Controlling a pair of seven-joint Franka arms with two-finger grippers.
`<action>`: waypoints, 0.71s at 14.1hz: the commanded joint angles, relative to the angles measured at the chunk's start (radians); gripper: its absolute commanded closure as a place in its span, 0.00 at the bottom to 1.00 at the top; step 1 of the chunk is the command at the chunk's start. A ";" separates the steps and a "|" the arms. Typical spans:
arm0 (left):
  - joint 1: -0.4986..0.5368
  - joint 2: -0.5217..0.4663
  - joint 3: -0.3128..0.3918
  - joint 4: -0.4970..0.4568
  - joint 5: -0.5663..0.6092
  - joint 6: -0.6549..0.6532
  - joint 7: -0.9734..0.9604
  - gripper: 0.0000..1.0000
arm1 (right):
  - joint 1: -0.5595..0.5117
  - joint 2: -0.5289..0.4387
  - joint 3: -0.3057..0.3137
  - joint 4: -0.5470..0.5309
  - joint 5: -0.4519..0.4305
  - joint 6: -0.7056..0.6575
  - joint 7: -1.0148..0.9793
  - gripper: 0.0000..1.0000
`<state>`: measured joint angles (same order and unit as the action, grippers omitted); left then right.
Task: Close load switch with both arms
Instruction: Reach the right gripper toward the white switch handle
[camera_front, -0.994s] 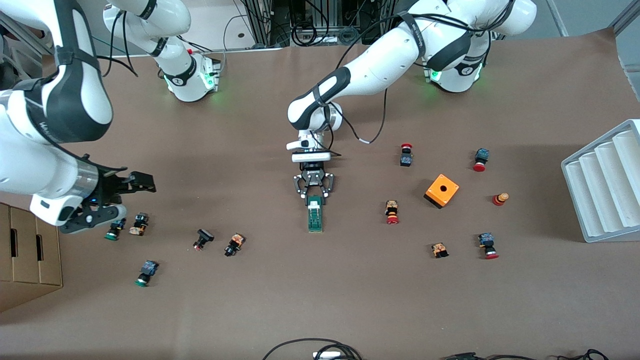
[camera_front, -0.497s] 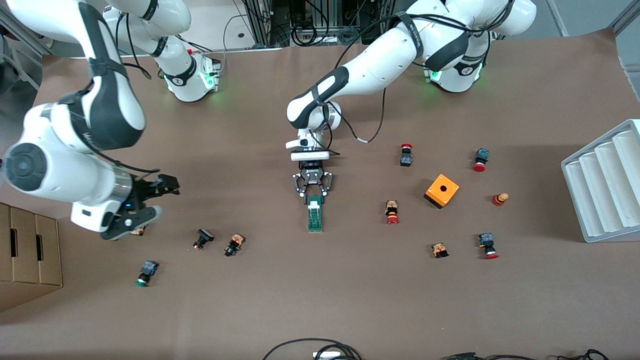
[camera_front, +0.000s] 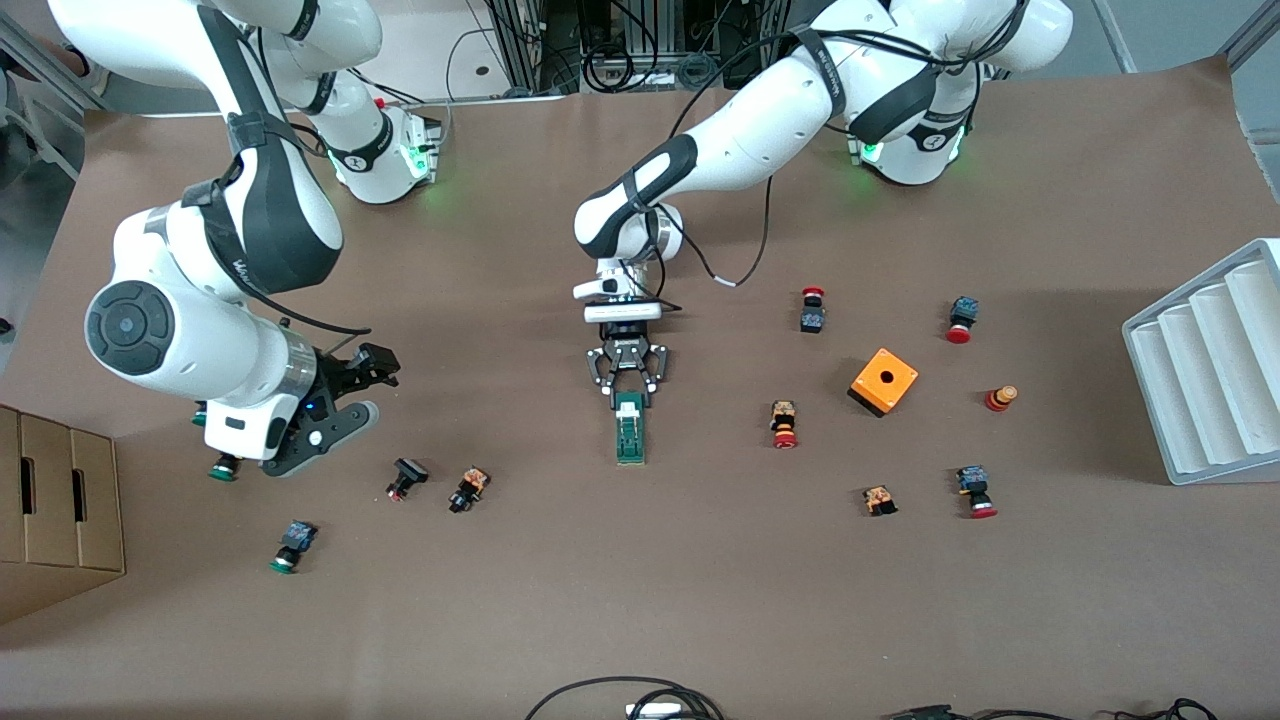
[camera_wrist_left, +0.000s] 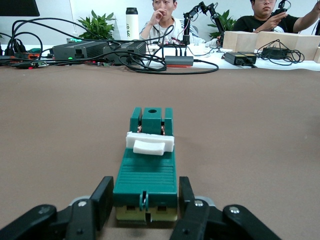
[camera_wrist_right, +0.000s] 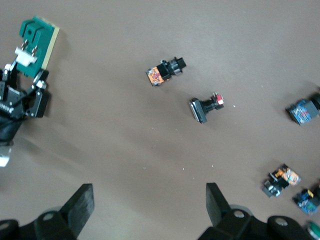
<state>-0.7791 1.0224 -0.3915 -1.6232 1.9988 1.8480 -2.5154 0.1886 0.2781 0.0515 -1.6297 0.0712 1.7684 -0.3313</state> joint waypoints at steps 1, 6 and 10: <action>-0.019 0.018 0.008 0.023 0.011 -0.021 -0.023 0.39 | 0.035 0.035 -0.007 0.014 -0.007 0.045 -0.157 0.00; -0.025 0.018 0.010 0.022 0.011 -0.029 -0.034 0.39 | 0.051 0.099 -0.006 0.031 0.002 0.124 -0.399 0.00; -0.025 0.018 0.010 0.022 0.011 -0.029 -0.034 0.39 | 0.115 0.131 -0.007 0.031 0.001 0.235 -0.486 0.00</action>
<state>-0.7835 1.0244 -0.3913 -1.6231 1.9989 1.8399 -2.5287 0.2691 0.3822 0.0519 -1.6254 0.0712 1.9608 -0.7743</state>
